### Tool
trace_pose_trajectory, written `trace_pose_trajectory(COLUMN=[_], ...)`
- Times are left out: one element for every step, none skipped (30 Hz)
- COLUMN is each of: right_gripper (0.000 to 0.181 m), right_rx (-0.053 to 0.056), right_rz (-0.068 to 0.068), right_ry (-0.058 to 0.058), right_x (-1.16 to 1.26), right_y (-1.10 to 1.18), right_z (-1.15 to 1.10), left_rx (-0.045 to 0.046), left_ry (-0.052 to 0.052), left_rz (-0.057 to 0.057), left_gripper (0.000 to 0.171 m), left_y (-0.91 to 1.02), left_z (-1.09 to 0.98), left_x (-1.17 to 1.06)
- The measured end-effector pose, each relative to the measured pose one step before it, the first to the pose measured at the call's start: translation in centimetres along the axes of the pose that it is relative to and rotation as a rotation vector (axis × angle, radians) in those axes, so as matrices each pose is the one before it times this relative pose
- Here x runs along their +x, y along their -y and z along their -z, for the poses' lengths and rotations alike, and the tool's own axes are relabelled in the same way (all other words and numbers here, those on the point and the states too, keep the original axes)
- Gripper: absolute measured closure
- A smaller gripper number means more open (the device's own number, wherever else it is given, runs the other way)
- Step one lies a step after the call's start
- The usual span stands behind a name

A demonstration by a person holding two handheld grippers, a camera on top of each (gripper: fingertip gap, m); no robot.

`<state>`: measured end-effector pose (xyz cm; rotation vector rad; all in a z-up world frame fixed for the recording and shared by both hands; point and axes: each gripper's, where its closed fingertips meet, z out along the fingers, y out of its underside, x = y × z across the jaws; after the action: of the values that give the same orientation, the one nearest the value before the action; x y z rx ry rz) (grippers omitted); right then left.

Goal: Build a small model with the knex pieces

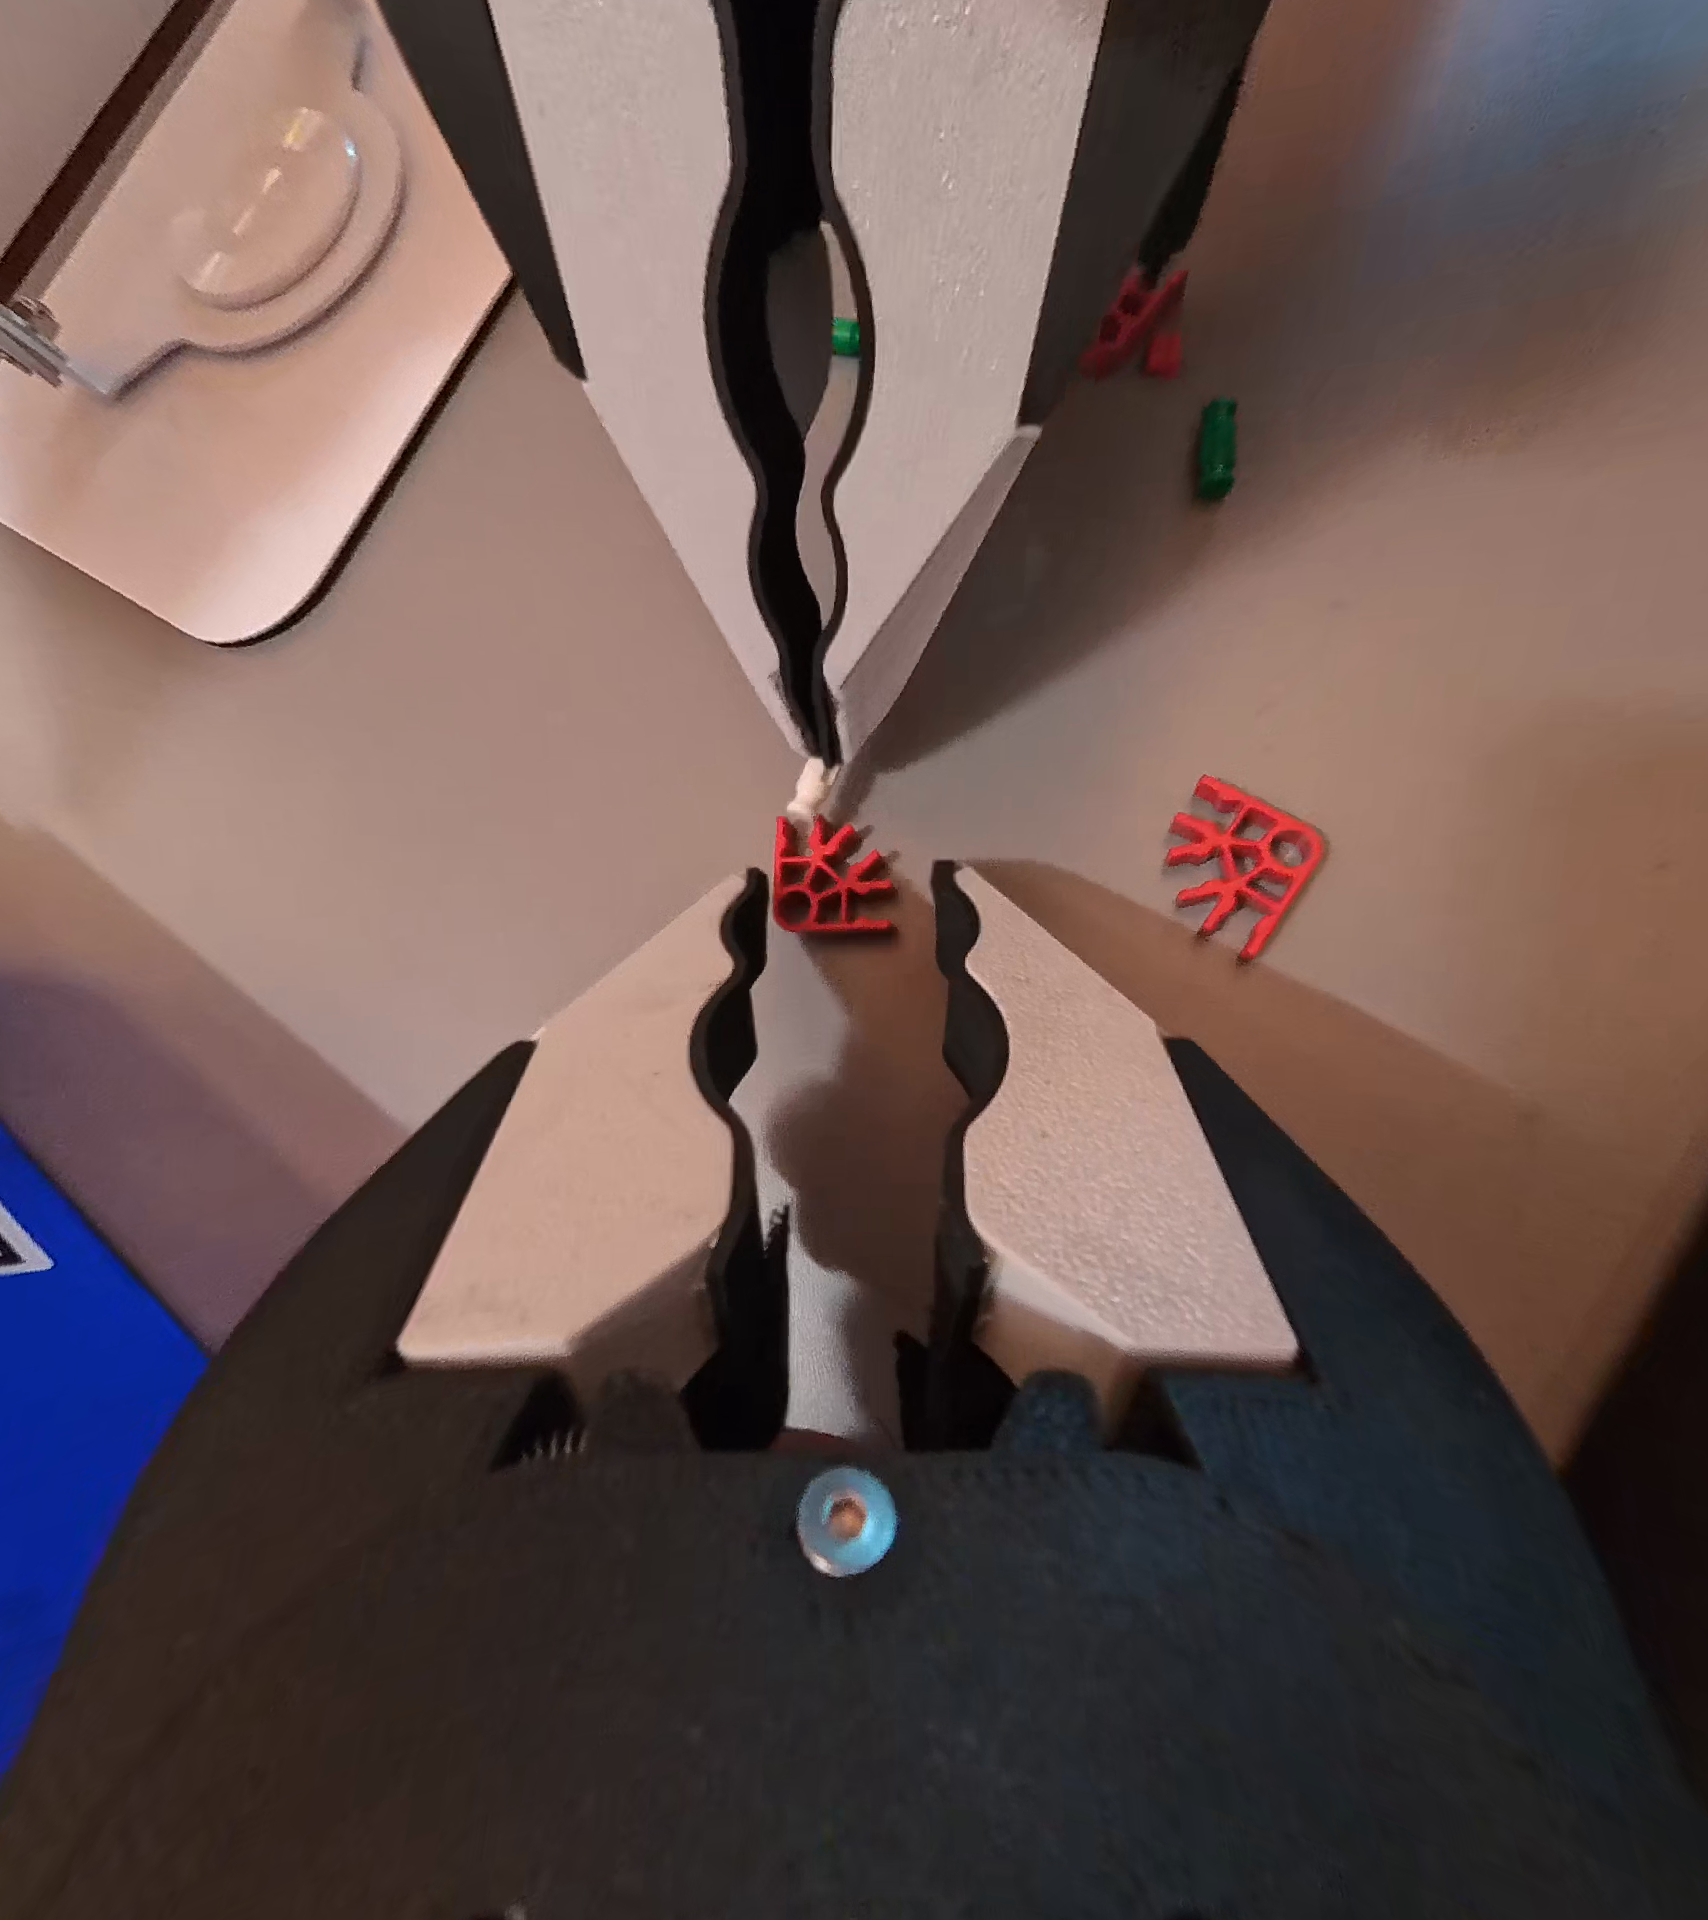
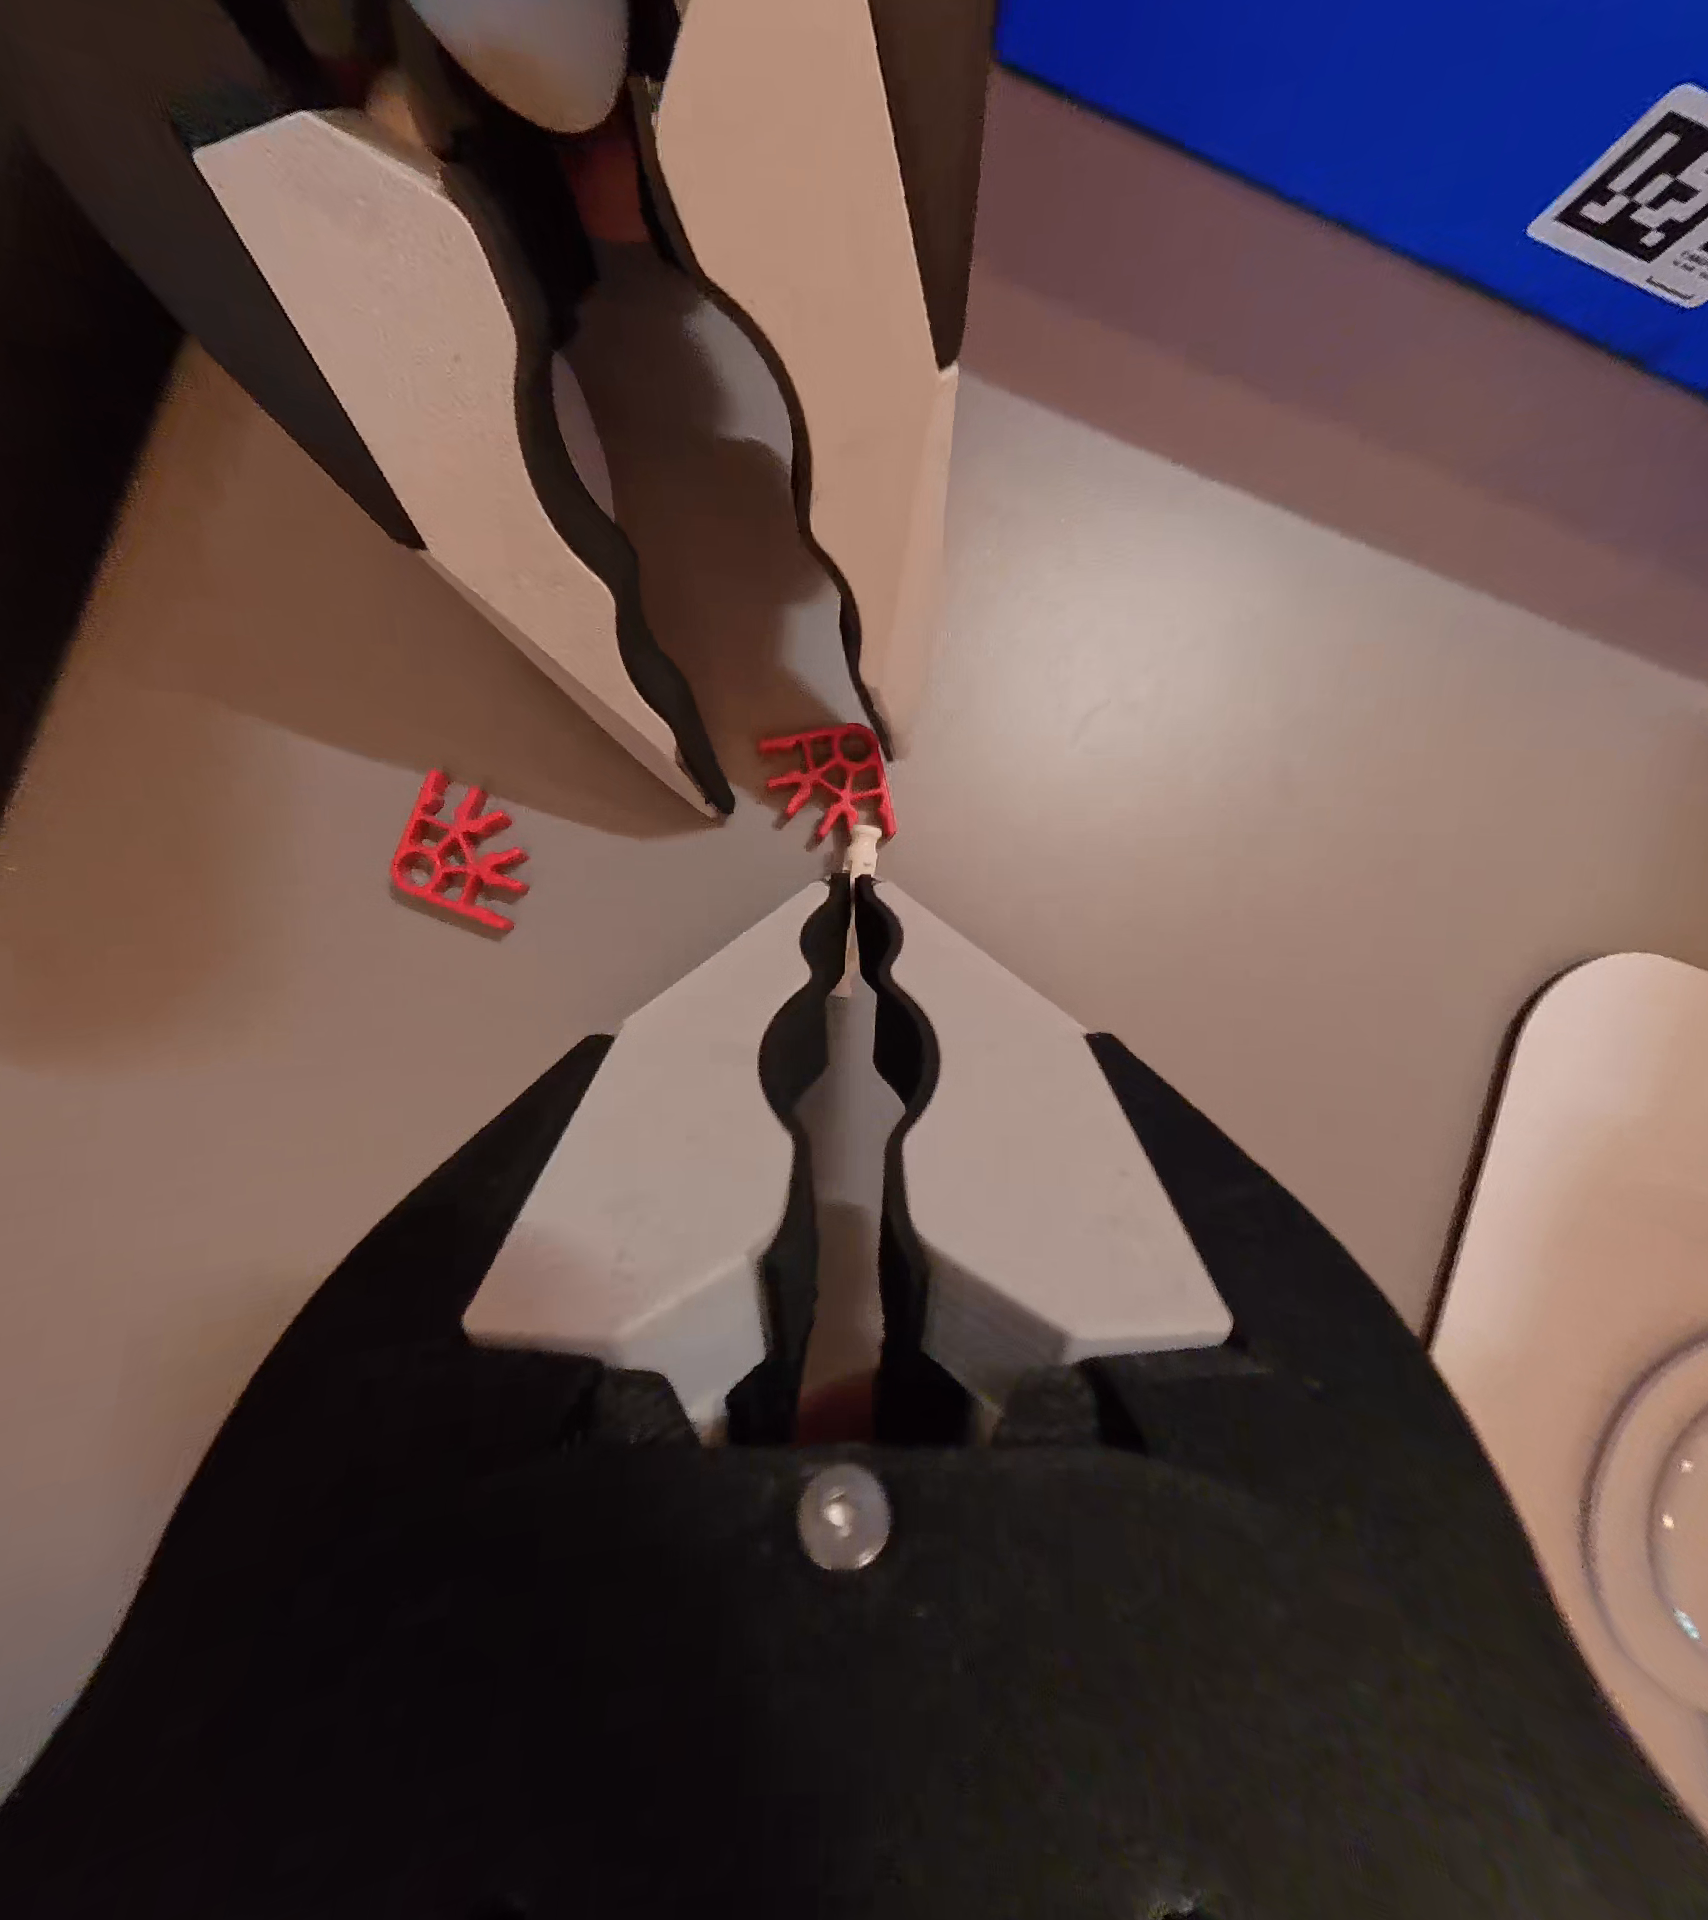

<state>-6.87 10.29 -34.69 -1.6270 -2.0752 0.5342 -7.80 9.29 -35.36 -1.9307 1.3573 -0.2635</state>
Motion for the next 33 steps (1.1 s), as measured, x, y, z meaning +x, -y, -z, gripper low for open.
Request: trace_pose_trajectory(right_gripper=[0.181, 0.181, 0.181, 0.181, 0.181, 0.181, 0.181, 0.181, 0.181, 0.181, 0.180, 0.175, 0.168, 0.159, 0.159, 0.160, 0.169, 0.178, 0.181, 0.181, 0.181, 0.181, 0.181, 0.181, 0.181, 0.181, 0.181, 0.181, 0.181, 0.181, 0.181, 0.181, 0.181], right_rx=[0.0048, 0.0000, -0.0076, -0.0060, -0.0001, -0.0002, -0.0021, -0.0031, -0.0028, -0.0008, -0.0009, -0.0010, 0.0030, 0.0074, 0.0093, 0.0124, 0.0163, 0.0148, 0.0078, 0.0011, -0.0007, -0.0013, -0.0041, -0.0045, -0.0004, 0.0035, 0.0025, -0.0025, -0.0115, -0.0167, -0.0105, 0.0026, 0.0101], right_rz=[0.0075, 0.0056, 0.0021, 0.0019, 0.0011, 0.0017, 0.0043, 0.0008, -0.0035, -0.0010, 0.0010, -0.0034, -0.0062, -0.0040, -0.0027, -0.0030, -0.0023, -0.0018, -0.0019, -0.0033, -0.0035, -0.0023, -0.0010, 0.0007, -0.0003, -0.0042, -0.0026, 0.0031, 0.0057, 0.0079, 0.0068, 0.0011, -0.0036], right_ry=[-0.0010, 0.0010, 0.0063, 0.0028, -0.0002, 0.0020, 0.0000, -0.0035, -0.0025, 0.0029, 0.0022, -0.0038, -0.0032, -0.0027, -0.0055, -0.0046, -0.0011, 0.0029, 0.0002, -0.0069, -0.0056, 0.0019, 0.0070, 0.0027, -0.0023, 0.0040, 0.0097, 0.0043, -0.0014, -0.0037, -0.0004, 0.0018, -0.0020], right_x=[0.066, 0.023, -0.045, -0.013, 0.024, -0.031, -0.015, 0.038, 0.045, -0.070, -0.078, 0.056, 0.058, 0.056, 0.115, 0.093, 0.025, -0.055, -0.010, 0.115, 0.127, -0.007, -0.095, -0.030, 0.042, -0.024, -0.126, -0.089, -0.027, -0.023, -0.080, -0.088, 0.015], right_y=[0.138, 0.061, -0.056, -0.056, 0.041, 0.050, 0.029, 0.012, 0.003, 0.020, -0.016, -0.019, 0.043, 0.108, 0.137, 0.189, 0.229, 0.210, 0.128, 0.041, 0.016, -0.013, -0.082, -0.119, -0.059, 0.000, 0.027, -0.035, -0.173, -0.279, -0.189, 0.034, 0.204], right_z=[-0.129, -0.126, -0.130, -0.111, -0.077, -0.055, -0.029, -0.012, -0.049, -0.011, 0.052, 0.103, 0.150, 0.191, 0.200, 0.164, 0.104, 0.020, -0.094, -0.159, -0.202, -0.202, -0.180, -0.140, -0.097, -0.034, -0.002, -0.014, -0.098, -0.190, -0.222, -0.117, 0.056], left_rx=[-0.00020, 0.00079, 0.00302, 0.00139, -0.00054, -0.00015, 0.00061, 0.00031, 0.00015, 0.00081, 0.00112, 0.00084, -0.00070, -0.00045, 0.00023, 0.00052, -0.00013, 0.00137, 0.00085, -0.00324, 0.00004, 0.00035, -0.00090, 0.00075, 0.00119, 0.00066, 0.00008, 0.00015, 0.00077, 0.00070, 0.00105, 0.00075, 0.00028], left_ry=[-0.0086, -0.0056, -0.0039, -0.0035, 0.0012, -0.0004, -0.0006, 0.0004, 0.0001, -0.0007, -0.0001, 0.0017, 0.0039, 0.0035, 0.0009, 0.0033, 0.0080, 0.0097, 0.0019, -0.0073, -0.0034, 0.0003, 0.0019, -0.0013, -0.0031, -0.0033, -0.0004, 0.0002, -0.0011, 0.0000, 0.0010, 0.0032, 0.0033], left_rz=[0.0101, 0.0066, 0.0030, 0.0026, -0.0014, -0.0033, -0.0027, 0.0015, 0.0026, 0.0014, 0.0007, 0.0016, -0.0011, -0.0039, -0.0018, -0.0045, -0.0095, -0.0075, 0.0002, 0.0031, -0.0003, -0.0016, -0.0001, 0.0015, 0.0036, 0.0028, 0.0014, 0.0013, 0.0017, 0.0019, -0.0007, -0.0014, -0.0026], left_gripper=[0.143, 0.143, 0.143, 0.144, 0.144, 0.145, 0.146, 0.146, 0.146, 0.146, 0.146, 0.145, 0.144, 0.144, 0.144, 0.143, 0.141, 0.140, 0.141, 0.142, 0.143, 0.143, 0.144, 0.144, 0.145, 0.146, 0.146, 0.146, 0.146, 0.146, 0.146, 0.147, 0.147], left_y=[0.006, -0.006, 0.016, 0.009, -0.004, 0.012, 0.011, 0.022, 0.009, 0.007, -0.007, -0.010, -0.014, -0.015, -0.004, 0.004, 0.005, 0.013, 0.009, -0.074, -0.028, 0.008, 0.002, 0.005, 0.001, -0.002, -0.003, 0.000, 0.008, 0.004, 0.012, 0.027, 0.011], left_z=[-0.030, -0.027, -0.028, -0.020, -0.006, 0.002, -0.022, -0.022, -0.019, 0.004, 0.001, 0.011, 0.026, 0.025, 0.016, 0.018, 0.050, 0.060, 0.036, -0.025, -0.036, -0.007, -0.005, -0.004, -0.030, -0.002, -0.004, -0.009, -0.013, -0.004, -0.023, -0.021, -0.015], left_x=[0.038, 0.006, 0.017, 0.047, 0.002, 0.029, 0.033, -0.004, -0.019, -0.009, 0.008, -0.025, -0.050, -0.032, 0.010, -0.021, -0.100, -0.133, -0.037, 0.110, 0.071, 0.022, -0.018, 0.017, 0.043, 0.040, -0.007, -0.024, -0.003, 0.001, 0.012, -0.009, 0.001])
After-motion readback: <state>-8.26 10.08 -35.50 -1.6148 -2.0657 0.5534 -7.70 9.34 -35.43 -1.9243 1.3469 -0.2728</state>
